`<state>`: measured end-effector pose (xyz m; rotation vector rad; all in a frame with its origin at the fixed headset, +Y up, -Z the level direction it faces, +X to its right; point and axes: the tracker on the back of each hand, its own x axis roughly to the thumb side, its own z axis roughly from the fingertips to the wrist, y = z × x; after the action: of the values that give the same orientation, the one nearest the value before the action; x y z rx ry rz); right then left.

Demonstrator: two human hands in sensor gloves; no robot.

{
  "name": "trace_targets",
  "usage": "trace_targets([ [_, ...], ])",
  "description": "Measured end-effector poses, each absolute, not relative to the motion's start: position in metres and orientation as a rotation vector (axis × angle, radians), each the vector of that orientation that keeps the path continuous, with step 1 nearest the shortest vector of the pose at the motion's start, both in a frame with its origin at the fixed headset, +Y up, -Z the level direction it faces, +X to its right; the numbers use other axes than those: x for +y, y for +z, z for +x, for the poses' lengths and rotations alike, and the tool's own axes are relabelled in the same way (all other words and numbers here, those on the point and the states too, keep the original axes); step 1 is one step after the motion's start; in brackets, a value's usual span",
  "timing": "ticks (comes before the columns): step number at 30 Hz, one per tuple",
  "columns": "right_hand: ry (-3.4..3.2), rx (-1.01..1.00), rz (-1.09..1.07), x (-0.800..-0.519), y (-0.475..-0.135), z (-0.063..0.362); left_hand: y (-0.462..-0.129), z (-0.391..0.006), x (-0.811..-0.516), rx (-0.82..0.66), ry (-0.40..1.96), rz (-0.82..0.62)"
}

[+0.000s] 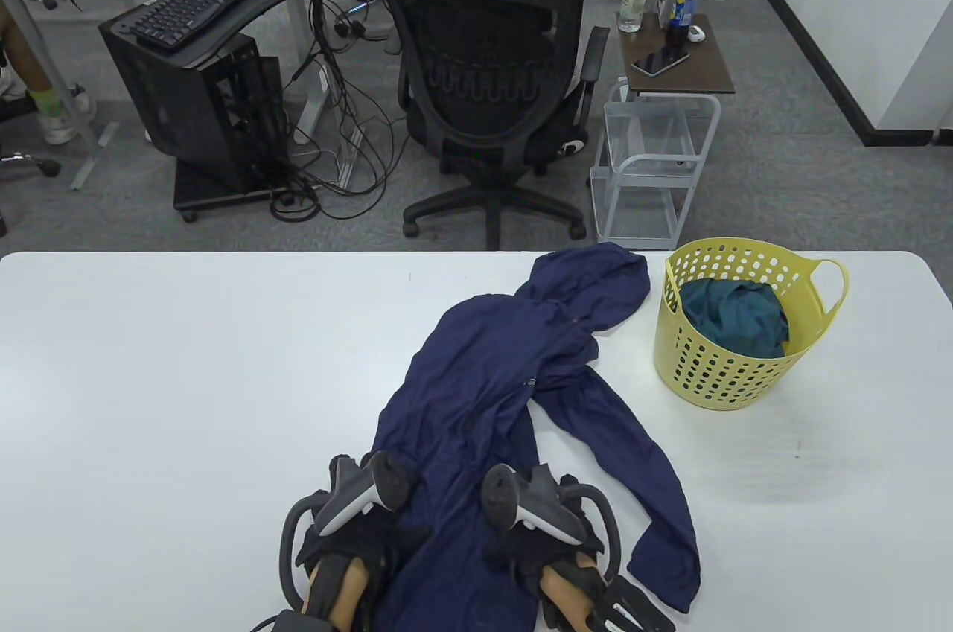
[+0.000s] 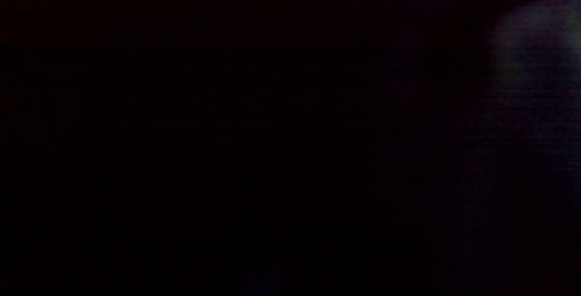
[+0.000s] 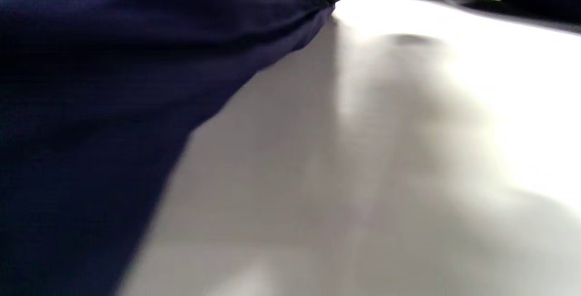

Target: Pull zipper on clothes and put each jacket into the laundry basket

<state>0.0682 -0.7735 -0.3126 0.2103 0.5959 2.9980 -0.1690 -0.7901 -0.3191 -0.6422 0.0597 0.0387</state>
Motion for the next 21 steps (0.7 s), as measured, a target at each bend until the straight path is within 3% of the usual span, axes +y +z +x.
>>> trace_targets([
  [14,2.863,0.782,0.016,-0.773,-0.331,0.160,-0.308,-0.165,-0.777,0.146,0.002,-0.575],
  [19,2.882,0.786,0.095,-0.768,-0.320,0.165,-0.303,-0.158,-0.768,0.039,0.072,-0.597],
  [21,2.939,0.796,0.111,-0.757,-0.311,0.161,-0.298,-0.150,-0.760,-0.075,0.092,-0.644],
])
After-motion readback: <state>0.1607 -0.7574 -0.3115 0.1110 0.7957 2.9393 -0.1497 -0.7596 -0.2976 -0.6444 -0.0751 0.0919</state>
